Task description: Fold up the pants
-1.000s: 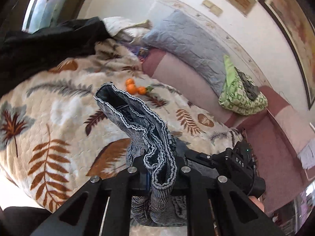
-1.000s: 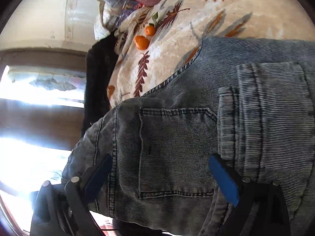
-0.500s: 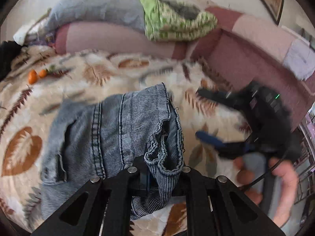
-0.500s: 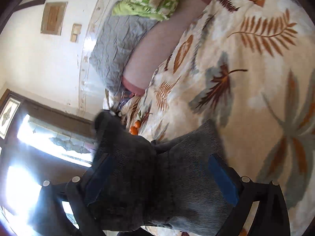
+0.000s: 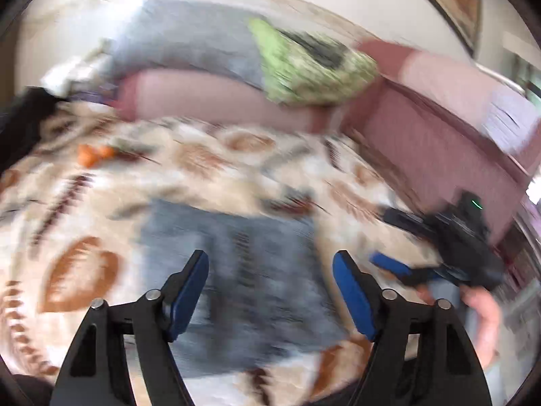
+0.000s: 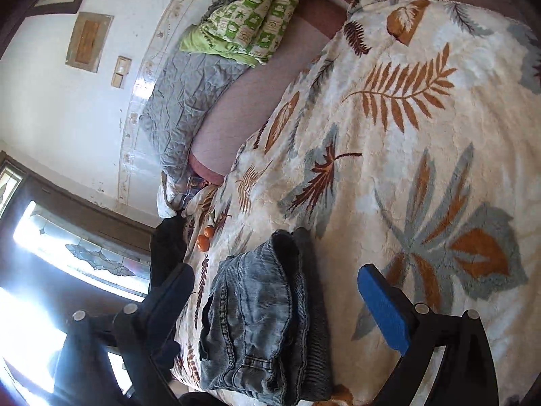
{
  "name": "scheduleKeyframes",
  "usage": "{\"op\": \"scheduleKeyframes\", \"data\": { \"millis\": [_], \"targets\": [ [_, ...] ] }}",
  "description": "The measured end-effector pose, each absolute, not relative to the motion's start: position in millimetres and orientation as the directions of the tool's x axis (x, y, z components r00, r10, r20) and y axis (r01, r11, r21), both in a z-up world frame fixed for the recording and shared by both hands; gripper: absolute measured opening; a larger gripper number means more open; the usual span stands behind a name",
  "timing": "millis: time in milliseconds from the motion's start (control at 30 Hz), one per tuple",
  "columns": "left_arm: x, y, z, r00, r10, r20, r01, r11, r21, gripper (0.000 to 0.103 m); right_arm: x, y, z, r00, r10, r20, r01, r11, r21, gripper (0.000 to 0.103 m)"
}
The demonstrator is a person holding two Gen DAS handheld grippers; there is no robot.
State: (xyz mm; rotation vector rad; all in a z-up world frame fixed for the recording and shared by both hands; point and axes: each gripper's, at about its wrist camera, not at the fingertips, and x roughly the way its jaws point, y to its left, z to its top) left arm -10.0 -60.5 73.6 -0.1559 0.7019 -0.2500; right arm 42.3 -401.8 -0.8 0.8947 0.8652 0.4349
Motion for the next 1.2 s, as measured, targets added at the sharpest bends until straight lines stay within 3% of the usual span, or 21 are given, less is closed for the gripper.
{"op": "scheduleKeyframes", "data": {
  "millis": [100,200,233,300,333,400,567,733,1000,1067,1100,1133,1200],
  "targets": [
    [14,-18,52,0.715,-0.067,-0.696,-0.039,0.990,-0.135,0.084,30,-365,10,0.509,0.775,-0.374,-0.083,0.476,0.875,0.099],
    [30,3,13,0.619,-0.052,-0.784,-0.093,0.986,-0.139,0.084,19,-322,0,0.366,0.866,-0.340,-0.122,0.407,0.905,0.099],
    [31,2,1,0.595,-0.063,-0.801,-0.078,0.988,-0.136,0.084,17,-313,-11,0.340,0.862,-0.377,-0.102,0.432,0.896,0.099],
    [32,-4,-14,0.575,-0.087,-0.814,-0.047,0.989,-0.139,0.084,15,-307,-48,0.306,0.786,-0.537,0.015,0.560,0.828,0.098],
    [31,-4,-18,0.583,-0.084,-0.808,-0.051,0.989,-0.139,0.084,13,-312,-64,0.310,0.793,-0.525,0.063,0.534,0.843,0.089],
    [28,-3,-19,0.598,-0.094,-0.796,-0.054,0.986,-0.158,0.084,11,-322,-63,0.333,0.802,-0.496,0.092,0.496,0.863,0.085],
    [40,0,-24,0.590,-0.134,-0.796,-0.052,0.978,-0.204,0.084,10,-315,-27,0.345,0.708,-0.616,0.055,0.639,0.767,0.087],
    [40,4,-27,0.586,-0.160,-0.794,-0.059,0.969,-0.238,0.084,38,-321,4,0.398,0.623,-0.673,0.055,0.716,0.696,0.087],
    [39,5,-28,0.587,-0.168,-0.792,-0.060,0.966,-0.250,0.084,57,-306,-43,0.260,0.572,-0.778,0.107,0.784,0.612,0.086],
    [38,6,-28,0.589,-0.169,-0.790,-0.064,0.965,-0.254,0.084,57,-305,-39,0.270,0.541,-0.796,0.096,0.808,0.582,0.076],
    [38,6,-29,0.589,-0.168,-0.790,-0.067,0.965,-0.254,0.084,57,-304,-38,0.263,0.526,-0.809,0.089,0.822,0.563,0.052],
    [39,6,-29,0.588,-0.168,-0.791,-0.068,0.964,-0.256,0.085,58,-303,-37,0.253,0.497,-0.830,0.083,0.844,0.531,0.037],
    [38,5,-29,0.590,-0.165,-0.790,-0.071,0.964,-0.254,0.085,56,-299,-36,0.231,0.457,-0.859,0.047,0.876,0.479,0.031]
  ]
}}
